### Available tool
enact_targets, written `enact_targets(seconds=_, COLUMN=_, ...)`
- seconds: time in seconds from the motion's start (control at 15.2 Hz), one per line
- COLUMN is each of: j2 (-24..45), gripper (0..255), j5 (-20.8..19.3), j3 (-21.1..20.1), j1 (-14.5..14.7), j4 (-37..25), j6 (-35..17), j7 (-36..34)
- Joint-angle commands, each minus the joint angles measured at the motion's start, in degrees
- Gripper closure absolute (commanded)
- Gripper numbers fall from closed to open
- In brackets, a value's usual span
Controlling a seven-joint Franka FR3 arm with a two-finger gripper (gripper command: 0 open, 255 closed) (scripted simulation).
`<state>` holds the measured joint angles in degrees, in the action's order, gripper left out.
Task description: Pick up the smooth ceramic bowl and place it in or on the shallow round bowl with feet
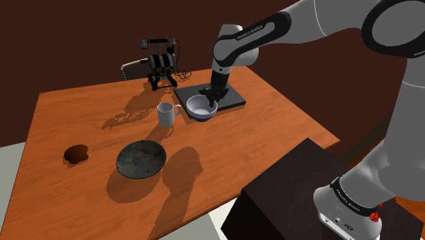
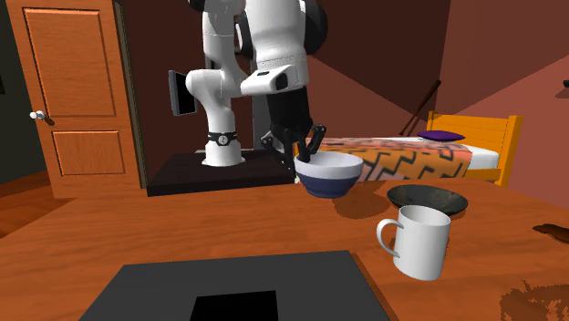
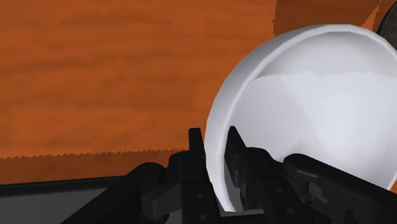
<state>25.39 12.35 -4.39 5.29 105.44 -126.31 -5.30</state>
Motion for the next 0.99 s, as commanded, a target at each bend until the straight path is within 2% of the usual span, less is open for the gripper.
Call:
enact_targets(seconds=0.0, j2=-0.8, gripper=255, j5=-0.1, j3=0.0, j1=0.1, j4=-0.4, j6=1.2, j7=-0.3)
enact_targets(seconds=0.07, j2=-1.2, gripper=255, j5=-0.2, j3=0.0, j1=0.0, j4=-0.6, j6=1.8, j7=-0.5)
enact_targets(seconds=0.53, j2=0.0, gripper=255, j5=-0.9, j3=-2.3, j1=6.2, j4=-3.0, j6=1.2, j7=-9.2)
enact_targets(seconds=0.92, j2=2.8, gripper=255, j5=-2.1, j3=-4.0, j1=11.6, j4=-7.8, j6=1.7, j7=-16.7)
